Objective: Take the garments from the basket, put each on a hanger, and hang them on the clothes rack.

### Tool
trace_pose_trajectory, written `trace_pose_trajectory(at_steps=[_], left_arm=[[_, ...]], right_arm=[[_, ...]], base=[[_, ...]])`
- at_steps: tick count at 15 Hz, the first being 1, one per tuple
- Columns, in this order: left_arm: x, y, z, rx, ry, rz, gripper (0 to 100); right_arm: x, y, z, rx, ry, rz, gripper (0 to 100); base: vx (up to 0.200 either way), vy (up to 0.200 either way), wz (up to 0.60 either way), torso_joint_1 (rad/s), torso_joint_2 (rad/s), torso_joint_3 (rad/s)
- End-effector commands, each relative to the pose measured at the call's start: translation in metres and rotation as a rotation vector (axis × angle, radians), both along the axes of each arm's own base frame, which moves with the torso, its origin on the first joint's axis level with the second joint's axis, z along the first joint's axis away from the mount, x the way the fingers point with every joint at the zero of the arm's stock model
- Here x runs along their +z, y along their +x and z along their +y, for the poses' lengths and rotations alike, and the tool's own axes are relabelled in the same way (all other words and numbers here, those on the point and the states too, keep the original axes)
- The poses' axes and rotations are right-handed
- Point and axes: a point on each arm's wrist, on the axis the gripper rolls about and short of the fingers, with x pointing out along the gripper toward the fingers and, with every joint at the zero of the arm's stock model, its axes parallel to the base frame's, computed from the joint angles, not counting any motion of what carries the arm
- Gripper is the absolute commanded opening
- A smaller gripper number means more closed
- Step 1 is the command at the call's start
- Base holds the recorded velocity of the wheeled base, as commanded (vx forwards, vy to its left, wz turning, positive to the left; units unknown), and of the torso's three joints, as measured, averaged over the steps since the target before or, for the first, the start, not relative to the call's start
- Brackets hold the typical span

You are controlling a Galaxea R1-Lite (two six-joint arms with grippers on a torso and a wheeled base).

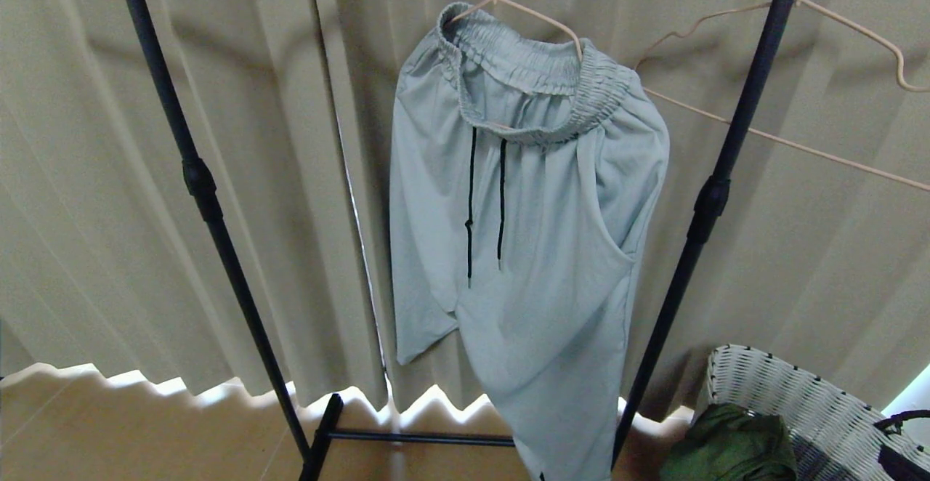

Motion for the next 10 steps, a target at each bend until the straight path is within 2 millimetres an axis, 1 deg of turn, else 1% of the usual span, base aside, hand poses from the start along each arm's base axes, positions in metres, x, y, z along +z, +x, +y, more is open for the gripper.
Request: trace_pose_trajectory(at_steps=[1,3,5,6,7,8,10], left_arm=[[0.000,0.000,0.000,0.000,-0.001,0.000,100],[0.000,0.000,0.000,0.000,-0.001,0.000,100],[0.000,0.000,0.000,0.000,-0.001,0.000,100],[0.000,0.000,0.000,0.000,0.001,-0.001,100],[0.000,0.000,0.000,0.000,-0.001,0.000,100],[0.000,0.000,0.000,0.000,0.001,-0.001,100],[0.000,0.000,0.000,0.000,0.001,-0.001,100]], right_arm=[[-0.005,0.061,-0.002,-0.020,-0.088,0.274,100],[-0.021,0.079,-0.012,-0.006,-0.234,0.343,100],[-0.036,0.089,-0.021,0.012,-0.341,0.374,100],[-0.044,0.093,-0.025,0.015,-0.371,0.394,100],[-0.047,0.093,-0.026,0.016,-0.374,0.403,100],[-0.056,0.096,-0.026,0.025,-0.370,0.435,100],[-0.061,0.097,-0.027,0.030,-0.367,0.461,100]], base=[[0.000,0.000,0.00,0.002,-0.09,-0.076],[0.000,0.000,0.00,0.001,-0.03,-0.030],[0.000,0.000,0.00,0.000,0.00,0.000],[0.000,0.000,0.00,0.000,0.00,0.000],[0.000,0.000,0.00,0.000,0.00,0.000],[0.000,0.000,0.00,0.000,0.00,0.000],[0.000,0.000,0.00,0.000,0.00,0.000]])
